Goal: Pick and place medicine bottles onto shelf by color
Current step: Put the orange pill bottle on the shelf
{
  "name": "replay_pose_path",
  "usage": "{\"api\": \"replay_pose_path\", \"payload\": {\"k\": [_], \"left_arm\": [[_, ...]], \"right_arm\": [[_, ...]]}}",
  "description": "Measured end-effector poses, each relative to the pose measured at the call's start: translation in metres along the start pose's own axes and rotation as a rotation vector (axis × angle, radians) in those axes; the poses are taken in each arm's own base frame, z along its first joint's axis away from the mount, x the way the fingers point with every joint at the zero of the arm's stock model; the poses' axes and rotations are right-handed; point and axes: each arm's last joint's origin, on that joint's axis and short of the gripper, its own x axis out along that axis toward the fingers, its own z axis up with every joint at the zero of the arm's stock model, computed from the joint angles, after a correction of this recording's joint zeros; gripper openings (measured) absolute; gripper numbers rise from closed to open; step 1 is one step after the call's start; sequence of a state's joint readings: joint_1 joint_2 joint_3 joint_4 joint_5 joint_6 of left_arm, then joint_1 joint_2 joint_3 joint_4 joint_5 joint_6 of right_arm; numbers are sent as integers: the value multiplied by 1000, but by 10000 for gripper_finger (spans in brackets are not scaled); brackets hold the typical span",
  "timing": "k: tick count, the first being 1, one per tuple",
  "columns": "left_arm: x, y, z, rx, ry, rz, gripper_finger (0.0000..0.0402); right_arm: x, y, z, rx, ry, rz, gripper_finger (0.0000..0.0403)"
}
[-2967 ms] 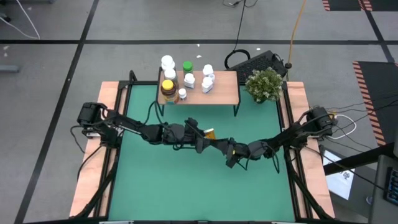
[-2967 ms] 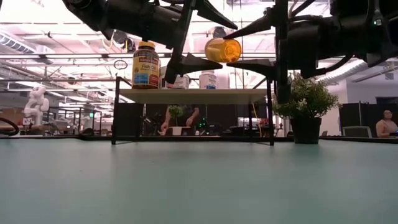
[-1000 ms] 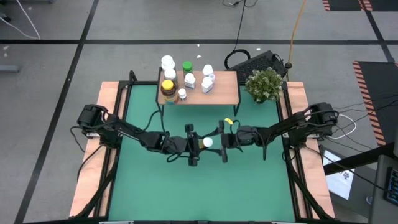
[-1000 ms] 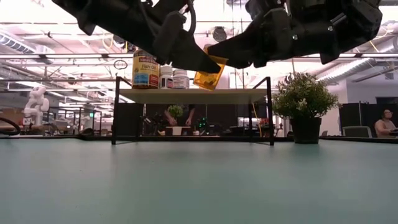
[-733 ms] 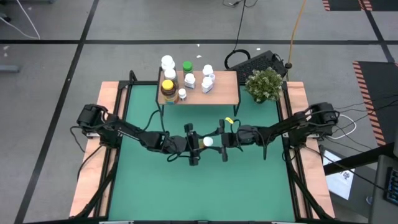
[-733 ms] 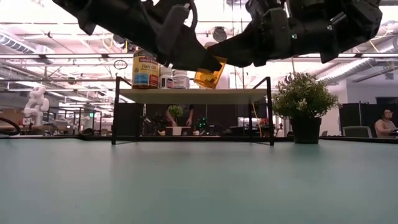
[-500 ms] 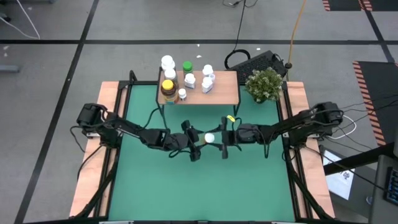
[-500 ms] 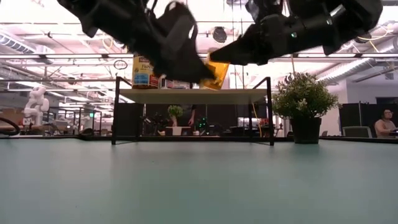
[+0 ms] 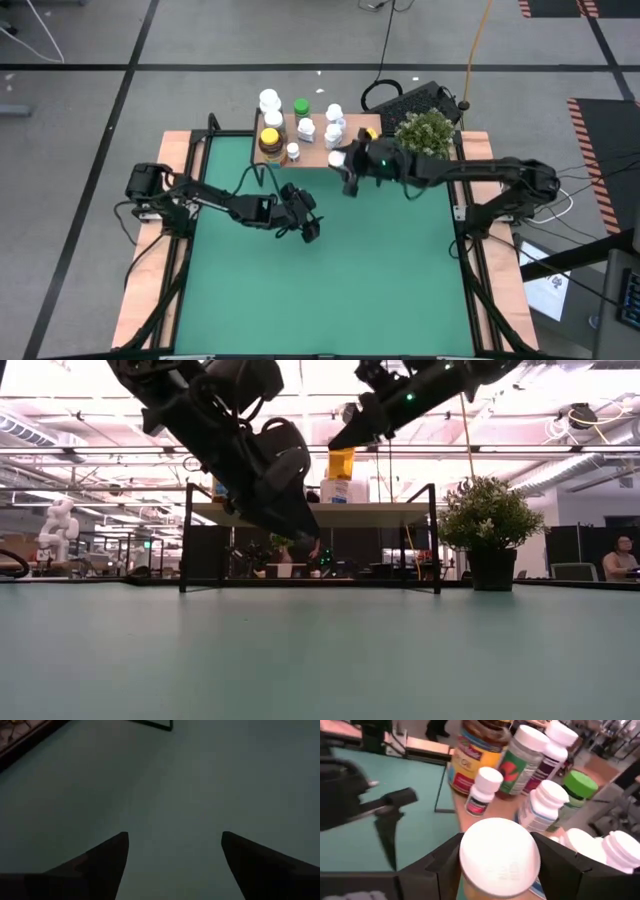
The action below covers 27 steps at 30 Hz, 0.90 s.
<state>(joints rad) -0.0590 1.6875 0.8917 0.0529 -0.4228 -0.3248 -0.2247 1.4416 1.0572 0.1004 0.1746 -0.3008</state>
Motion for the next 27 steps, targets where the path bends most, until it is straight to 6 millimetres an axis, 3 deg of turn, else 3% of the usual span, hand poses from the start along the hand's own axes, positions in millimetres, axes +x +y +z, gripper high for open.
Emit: {"api": "replay_pose_path", "payload": {"k": [13,20,27], "left_arm": [[-2,-5,0,15,-10,-18,313],[-2,-6,4,26,-53,-33,312],[-2,-6,4,26,-53,-33,312]], "right_arm": [[17,-45,-24,179,57,-40,215],[30,-48,-32,211,43,10,227],[29,-49,-31,202,34,7,228]]}}
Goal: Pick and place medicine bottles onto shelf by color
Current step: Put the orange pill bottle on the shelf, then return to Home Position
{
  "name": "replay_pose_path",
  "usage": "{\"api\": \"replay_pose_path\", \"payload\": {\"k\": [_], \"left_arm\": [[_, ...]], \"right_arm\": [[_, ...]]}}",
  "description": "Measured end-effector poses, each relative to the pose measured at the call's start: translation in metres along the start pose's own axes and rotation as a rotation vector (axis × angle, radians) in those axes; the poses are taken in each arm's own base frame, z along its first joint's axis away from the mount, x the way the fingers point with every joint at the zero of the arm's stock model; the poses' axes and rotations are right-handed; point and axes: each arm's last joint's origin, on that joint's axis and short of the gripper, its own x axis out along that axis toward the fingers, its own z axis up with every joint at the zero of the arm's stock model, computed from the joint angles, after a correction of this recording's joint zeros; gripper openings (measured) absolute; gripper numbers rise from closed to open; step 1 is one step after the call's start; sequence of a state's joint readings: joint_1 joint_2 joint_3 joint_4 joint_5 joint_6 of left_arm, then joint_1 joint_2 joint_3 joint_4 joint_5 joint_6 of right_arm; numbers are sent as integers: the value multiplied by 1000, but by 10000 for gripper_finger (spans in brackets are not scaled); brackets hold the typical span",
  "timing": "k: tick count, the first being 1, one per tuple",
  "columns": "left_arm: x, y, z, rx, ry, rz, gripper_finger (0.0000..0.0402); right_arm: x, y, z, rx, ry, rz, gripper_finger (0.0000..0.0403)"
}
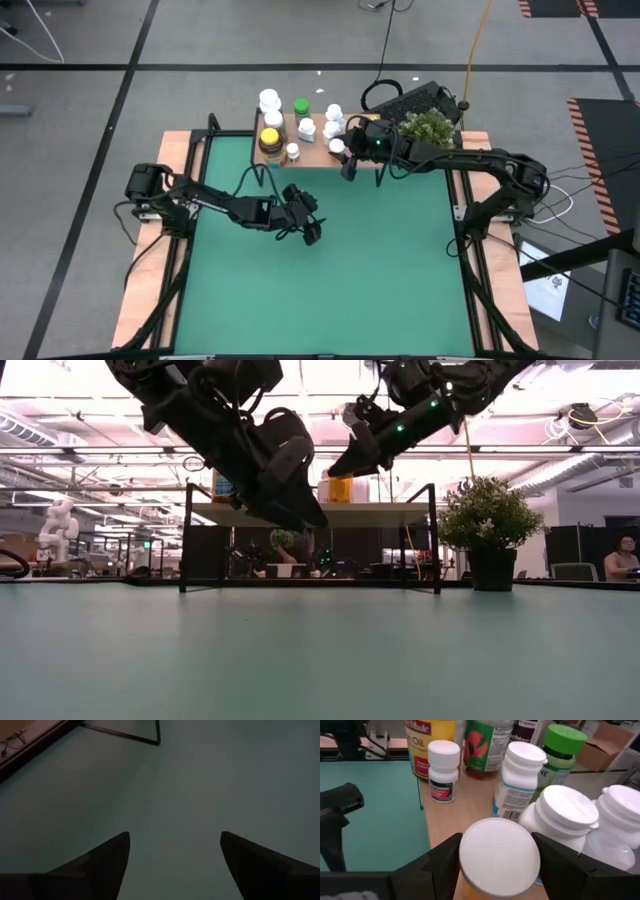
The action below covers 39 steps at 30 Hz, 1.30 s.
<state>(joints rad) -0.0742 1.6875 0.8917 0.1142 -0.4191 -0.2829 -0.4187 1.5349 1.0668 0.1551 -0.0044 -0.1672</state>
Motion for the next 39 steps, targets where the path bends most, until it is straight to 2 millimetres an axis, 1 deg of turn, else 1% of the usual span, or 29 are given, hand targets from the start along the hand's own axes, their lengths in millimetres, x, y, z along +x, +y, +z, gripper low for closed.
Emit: {"api": "replay_pose_path", "payload": {"k": [4,9,12,15,17,19,22,25,27,30,33,36,39], "left_arm": [[0,0,0,0,0,0,312],[-8,2,7,-17,-21,-6,312],[-21,1,14,-25,-53,-15,312],[-44,-3,24,-28,-115,9,312],[-64,-8,31,-9,-167,-11,312],[-89,-14,39,39,-236,-59,309],[-128,-21,45,95,-323,-74,292],[-158,-25,45,120,-386,-70,261],[-175,-29,41,162,-421,-104,234],[-187,-29,26,198,-450,-82,191],[-189,-18,12,167,-478,-40,151],[-187,-3,-6,161,-513,-41,117],[-185,16,-25,158,-546,-22,84]], "right_arm": [[-2,0,2,-12,-16,-1,240],[-1,0,2,-15,-12,-2,291],[-5,0,5,2,-25,-5,313],[-17,2,14,17,-58,1,316],[-30,8,19,11,-57,21,314],[-45,19,21,0,-69,53,314],[-76,40,16,-25,-85,127,314],[-103,64,-1,-42,-107,222,313],[-120,78,-15,-36,-136,288,313],[-142,89,-38,-2,-180,362,313],[-161,93,-56,25,-221,418,313],[-184,89,-62,14,-295,501,308],[-206,83,-65,-9,-360,558,277]]}}
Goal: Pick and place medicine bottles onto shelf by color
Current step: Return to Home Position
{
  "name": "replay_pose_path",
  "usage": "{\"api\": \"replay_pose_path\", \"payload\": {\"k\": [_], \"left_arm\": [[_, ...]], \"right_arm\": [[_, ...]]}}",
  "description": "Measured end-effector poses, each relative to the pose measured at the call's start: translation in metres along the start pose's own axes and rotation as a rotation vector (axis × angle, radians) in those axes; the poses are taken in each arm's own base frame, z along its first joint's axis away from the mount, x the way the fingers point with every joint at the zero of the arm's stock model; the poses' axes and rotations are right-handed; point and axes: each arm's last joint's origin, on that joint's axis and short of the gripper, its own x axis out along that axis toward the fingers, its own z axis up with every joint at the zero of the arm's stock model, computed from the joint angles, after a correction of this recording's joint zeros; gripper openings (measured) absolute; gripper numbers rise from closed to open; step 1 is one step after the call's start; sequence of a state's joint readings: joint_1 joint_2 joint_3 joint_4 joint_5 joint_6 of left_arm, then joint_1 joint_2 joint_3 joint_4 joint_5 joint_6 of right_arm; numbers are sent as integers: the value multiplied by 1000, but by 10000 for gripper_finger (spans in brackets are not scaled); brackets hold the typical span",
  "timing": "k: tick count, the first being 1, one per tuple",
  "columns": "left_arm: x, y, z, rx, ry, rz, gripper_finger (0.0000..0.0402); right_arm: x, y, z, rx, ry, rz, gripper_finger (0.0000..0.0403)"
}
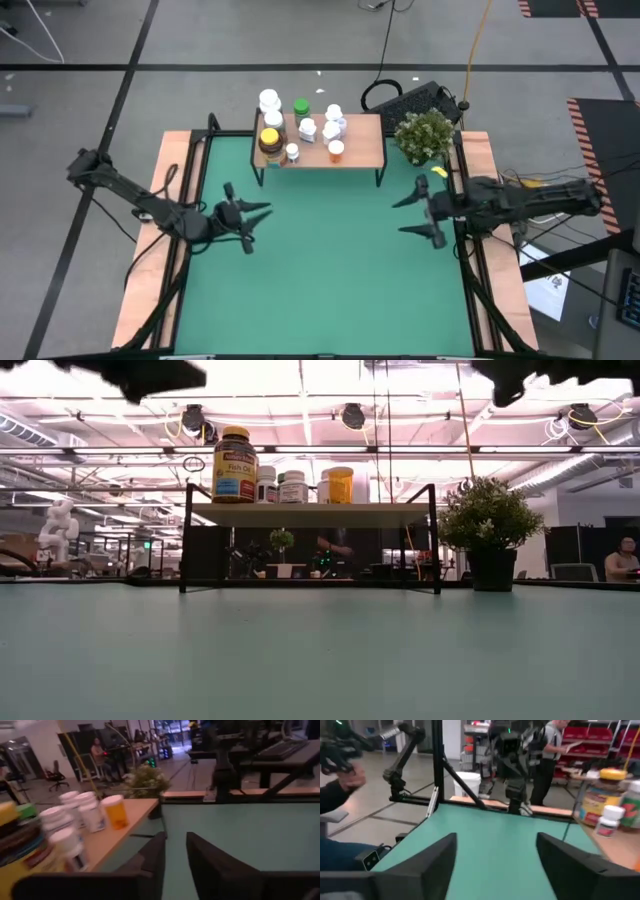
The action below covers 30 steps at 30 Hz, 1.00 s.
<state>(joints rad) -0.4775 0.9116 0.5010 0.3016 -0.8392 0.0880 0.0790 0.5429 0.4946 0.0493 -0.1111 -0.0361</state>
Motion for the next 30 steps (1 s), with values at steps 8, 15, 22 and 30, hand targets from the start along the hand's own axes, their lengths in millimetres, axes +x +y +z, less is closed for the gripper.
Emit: {"api": "replay_pose_path", "payload": {"k": [8,15,22,30], "left_arm": [[-23,46,-45,-36,-70,-56,7],[-35,66,-60,-40,-136,-122,4],[-44,75,-67,-37,-91,-102,14],[-50,81,-75,-36,-37,-81,13]], "right_arm": [[-27,2,-7,-31,-16,-21,101],[-39,3,-21,16,80,-27,12],[-55,2,-33,23,-39,-133,4],[-55,3,-55,-1,-111,-134,1]]}}
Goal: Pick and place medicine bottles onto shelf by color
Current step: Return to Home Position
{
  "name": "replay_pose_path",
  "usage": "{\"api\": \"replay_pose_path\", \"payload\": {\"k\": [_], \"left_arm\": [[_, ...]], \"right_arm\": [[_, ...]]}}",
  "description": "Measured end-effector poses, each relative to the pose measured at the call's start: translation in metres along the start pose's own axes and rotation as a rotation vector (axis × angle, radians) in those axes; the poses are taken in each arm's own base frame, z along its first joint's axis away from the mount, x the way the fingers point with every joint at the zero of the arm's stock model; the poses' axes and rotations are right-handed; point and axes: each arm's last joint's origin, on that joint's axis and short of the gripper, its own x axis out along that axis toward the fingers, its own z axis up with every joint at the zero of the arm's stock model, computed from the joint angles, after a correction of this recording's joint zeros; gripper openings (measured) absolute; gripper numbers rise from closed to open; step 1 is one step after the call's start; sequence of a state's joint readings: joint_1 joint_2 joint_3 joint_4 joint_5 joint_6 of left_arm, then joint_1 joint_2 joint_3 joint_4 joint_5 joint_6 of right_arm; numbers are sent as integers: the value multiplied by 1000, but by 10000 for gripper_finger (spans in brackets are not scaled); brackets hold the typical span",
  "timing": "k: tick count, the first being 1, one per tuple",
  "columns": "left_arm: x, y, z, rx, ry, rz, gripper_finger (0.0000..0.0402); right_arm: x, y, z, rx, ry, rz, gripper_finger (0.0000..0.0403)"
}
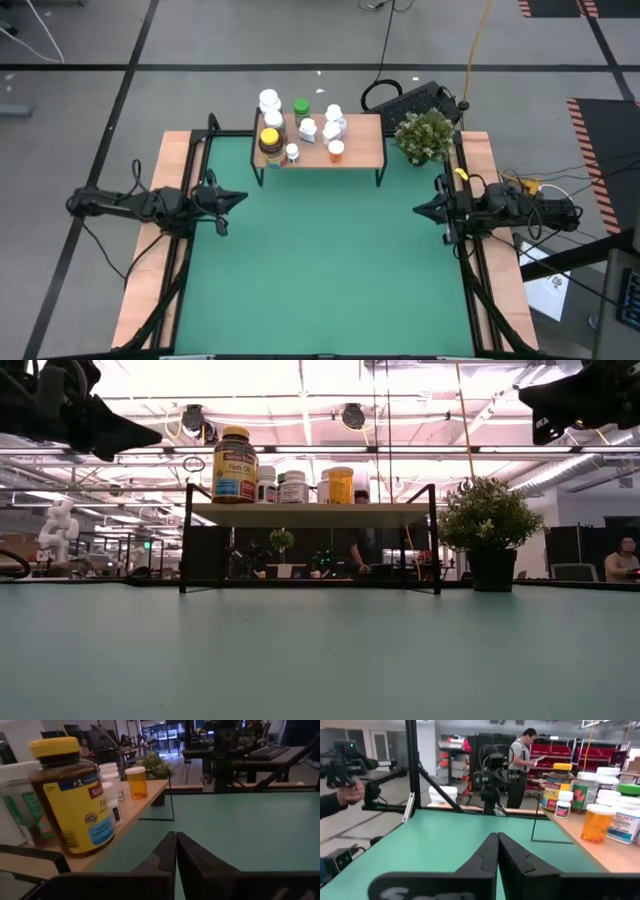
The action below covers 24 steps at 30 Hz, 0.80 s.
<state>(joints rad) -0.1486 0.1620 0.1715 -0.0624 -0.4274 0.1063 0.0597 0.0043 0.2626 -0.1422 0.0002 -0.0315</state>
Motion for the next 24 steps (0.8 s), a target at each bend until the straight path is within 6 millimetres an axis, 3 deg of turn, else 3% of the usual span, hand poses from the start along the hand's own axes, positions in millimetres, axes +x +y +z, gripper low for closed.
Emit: {"api": "replay_pose_path", "payload": {"k": [6,15,24], "left_arm": [[1,-1,-1,13,-11,-32,8],[7,-4,-25,-13,-23,-17,10],[8,-3,-29,-41,-19,-35,12]], "right_arm": [[3,0,-6,10,8,0,1],[13,1,-35,25,-6,1,0],[14,1,-42,21,-11,1,0]]}}
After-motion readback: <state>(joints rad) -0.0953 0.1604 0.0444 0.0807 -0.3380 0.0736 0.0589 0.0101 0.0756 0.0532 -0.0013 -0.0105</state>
